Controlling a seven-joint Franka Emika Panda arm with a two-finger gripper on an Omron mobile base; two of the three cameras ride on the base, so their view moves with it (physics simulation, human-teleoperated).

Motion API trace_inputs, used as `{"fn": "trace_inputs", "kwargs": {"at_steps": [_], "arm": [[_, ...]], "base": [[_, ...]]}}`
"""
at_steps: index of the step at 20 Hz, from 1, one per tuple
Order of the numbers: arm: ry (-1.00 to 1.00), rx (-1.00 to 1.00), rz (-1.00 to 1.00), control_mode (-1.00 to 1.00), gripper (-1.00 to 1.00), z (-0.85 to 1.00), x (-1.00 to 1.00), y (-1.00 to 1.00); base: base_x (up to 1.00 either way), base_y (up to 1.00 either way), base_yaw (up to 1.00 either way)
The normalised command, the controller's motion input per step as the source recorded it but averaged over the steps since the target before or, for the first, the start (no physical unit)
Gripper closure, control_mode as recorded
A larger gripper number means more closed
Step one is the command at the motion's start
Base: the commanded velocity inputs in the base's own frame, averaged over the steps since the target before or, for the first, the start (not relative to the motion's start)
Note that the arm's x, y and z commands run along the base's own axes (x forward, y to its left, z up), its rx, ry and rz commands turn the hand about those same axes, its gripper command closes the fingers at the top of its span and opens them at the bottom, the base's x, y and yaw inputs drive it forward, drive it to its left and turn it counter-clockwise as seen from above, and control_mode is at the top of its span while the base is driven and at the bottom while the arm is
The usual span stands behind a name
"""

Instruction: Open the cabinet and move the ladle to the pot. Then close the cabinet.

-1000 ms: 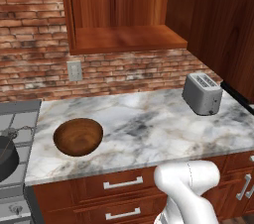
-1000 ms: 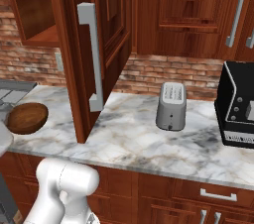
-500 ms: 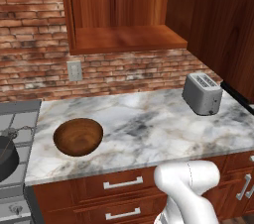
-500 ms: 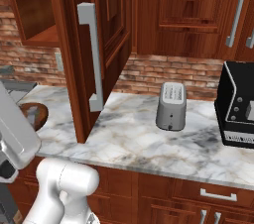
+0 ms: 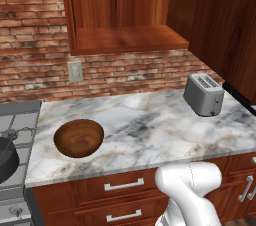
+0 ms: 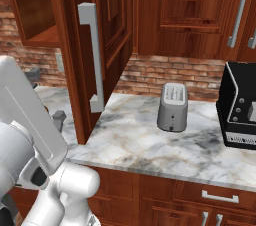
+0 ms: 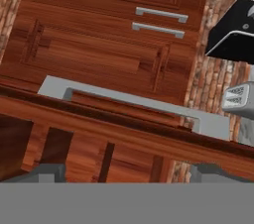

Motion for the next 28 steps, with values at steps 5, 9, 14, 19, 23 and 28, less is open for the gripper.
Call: {"fn": "trace_inputs", "kwargs": {"at_steps": [5, 9, 14, 19, 23, 28], "arm": [[0.0, 0.0, 0.0, -1.0, -1.0, 0.0, 0.11, -0.32], [0.0, 0.0, 0.0, -1.0, -1.0, 0.0, 0.08, -0.31], [0.0, 0.0, 0.0, -1.0, -1.0, 0.0, 0.12, -0.23], [0.0, 0.0, 0.0, -1.0, -1.0, 0.0, 0.03, -0.26], [0.0, 0.02, 0.02, -1.0, -1.0, 0.0, 0.34, -0.16], [0.0, 0.05, 0.06, -1.0, -1.0, 0.0, 0.33, -0.16]], "base": [[0.0, 0.0, 0.0], [0.0, 0.0, 0.0], [0.0, 0.0, 0.0], [0.0, 0.0, 0.0], [0.0, 0.0, 0.0], [0.0, 0.0, 0.0]]}}
